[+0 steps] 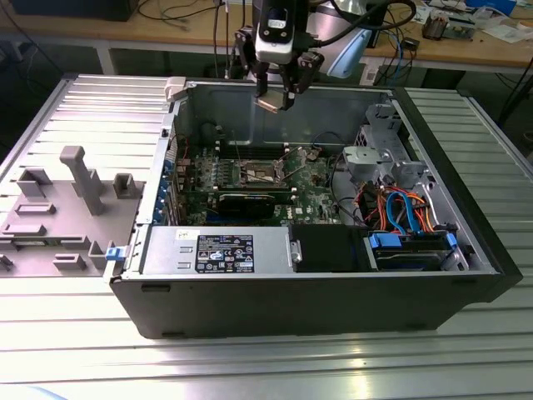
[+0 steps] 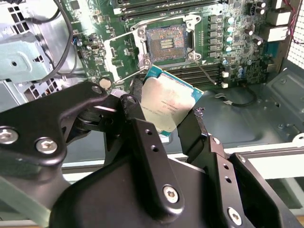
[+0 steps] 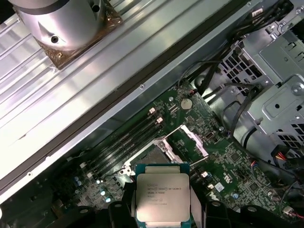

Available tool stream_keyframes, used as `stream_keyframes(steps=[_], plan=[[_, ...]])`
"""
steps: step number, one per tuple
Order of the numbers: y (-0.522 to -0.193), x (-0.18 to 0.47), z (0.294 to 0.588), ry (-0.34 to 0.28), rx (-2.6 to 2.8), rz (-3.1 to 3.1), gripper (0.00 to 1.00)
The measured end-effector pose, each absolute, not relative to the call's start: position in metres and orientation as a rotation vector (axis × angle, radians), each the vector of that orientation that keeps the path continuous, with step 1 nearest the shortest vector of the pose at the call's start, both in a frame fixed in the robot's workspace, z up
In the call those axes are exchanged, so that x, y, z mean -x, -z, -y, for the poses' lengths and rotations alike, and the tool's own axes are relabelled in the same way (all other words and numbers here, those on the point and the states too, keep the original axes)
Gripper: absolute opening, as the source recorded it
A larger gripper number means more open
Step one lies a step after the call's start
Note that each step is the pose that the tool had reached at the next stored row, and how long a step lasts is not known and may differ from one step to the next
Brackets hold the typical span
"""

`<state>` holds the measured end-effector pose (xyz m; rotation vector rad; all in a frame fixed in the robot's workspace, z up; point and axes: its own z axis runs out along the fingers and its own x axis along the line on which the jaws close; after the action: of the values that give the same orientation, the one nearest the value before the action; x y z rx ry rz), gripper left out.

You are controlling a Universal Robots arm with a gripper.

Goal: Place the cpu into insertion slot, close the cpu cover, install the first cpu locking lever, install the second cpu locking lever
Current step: 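Place the cpu into insertion slot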

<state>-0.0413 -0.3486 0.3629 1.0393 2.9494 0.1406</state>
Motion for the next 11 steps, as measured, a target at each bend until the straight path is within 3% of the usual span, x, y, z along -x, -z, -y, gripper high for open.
stream_keyframes(steps=[11], plan=[[-0.3614, 0.0438, 0.3486, -0.140, -1.165, -2.898, 0.54]])
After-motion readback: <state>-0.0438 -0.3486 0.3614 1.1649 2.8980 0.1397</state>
